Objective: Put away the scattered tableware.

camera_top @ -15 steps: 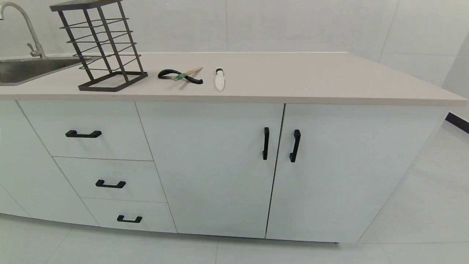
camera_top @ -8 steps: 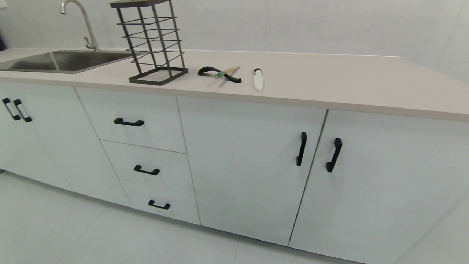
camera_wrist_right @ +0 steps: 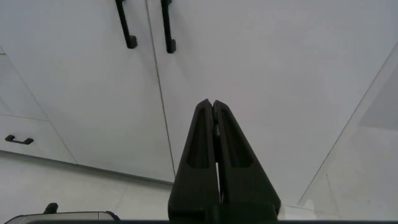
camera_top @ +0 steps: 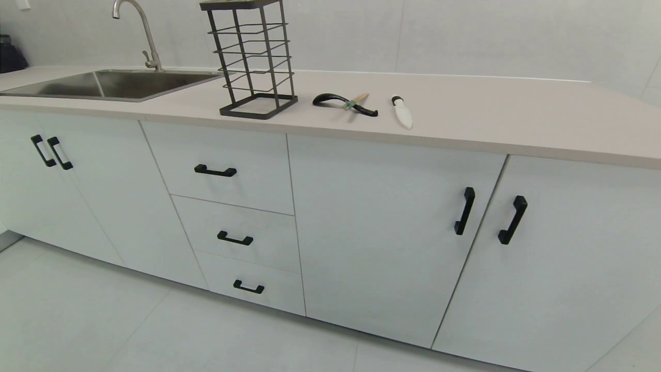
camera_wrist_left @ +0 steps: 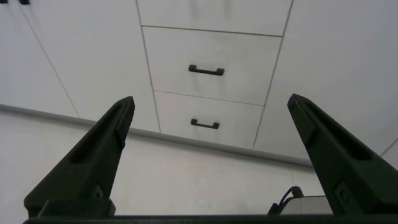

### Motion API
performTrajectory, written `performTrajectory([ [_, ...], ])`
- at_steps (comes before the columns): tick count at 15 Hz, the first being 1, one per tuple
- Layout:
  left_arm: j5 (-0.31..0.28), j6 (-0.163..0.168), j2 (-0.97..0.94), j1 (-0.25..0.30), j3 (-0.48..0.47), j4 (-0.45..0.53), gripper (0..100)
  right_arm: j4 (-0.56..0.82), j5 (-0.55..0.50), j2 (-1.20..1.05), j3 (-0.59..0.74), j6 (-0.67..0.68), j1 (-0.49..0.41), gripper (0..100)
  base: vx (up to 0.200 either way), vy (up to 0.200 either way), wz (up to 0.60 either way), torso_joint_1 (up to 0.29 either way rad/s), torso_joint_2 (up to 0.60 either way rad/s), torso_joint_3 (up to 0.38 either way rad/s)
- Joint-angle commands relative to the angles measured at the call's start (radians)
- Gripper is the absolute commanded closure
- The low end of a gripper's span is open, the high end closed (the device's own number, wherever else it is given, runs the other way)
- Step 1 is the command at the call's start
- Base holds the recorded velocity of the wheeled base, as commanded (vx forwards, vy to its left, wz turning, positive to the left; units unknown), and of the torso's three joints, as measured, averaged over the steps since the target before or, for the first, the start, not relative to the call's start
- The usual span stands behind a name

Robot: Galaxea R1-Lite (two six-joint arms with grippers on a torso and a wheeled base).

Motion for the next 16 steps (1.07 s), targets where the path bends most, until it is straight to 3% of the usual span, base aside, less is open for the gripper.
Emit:
performTrajectory([
  [1, 0.0, 0.0, 0.0, 0.0, 0.0, 0.0, 0, 0.0, 0.0, 0.001, 0.0, 0.0, 0.0, 100, 0.0, 0.2, 0.0, -0.002, 0.0, -0.002],
  [3, 0.0, 0.0, 0.0, 0.0, 0.0, 0.0, 0, 0.0, 0.0, 0.001, 0.0, 0.0, 0.0, 100, 0.1, 0.2, 0.0, 0.005, 0.0, 0.002],
  [12, 0.0, 0.0, 0.0, 0.0, 0.0, 0.0, 0, 0.0, 0.0, 0.001, 0.0, -0.002, 0.0, 100, 0.2, 0.0, 0.0, 0.003, 0.0, 0.002],
  [16, 0.0, 0.003, 0.0, 0.0, 0.0, 0.0, 0, 0.0, 0.0, 0.001, 0.0, 0.0, 0.0, 100, 0.0, 0.2, 0.0, 0.004, 0.0, 0.0],
])
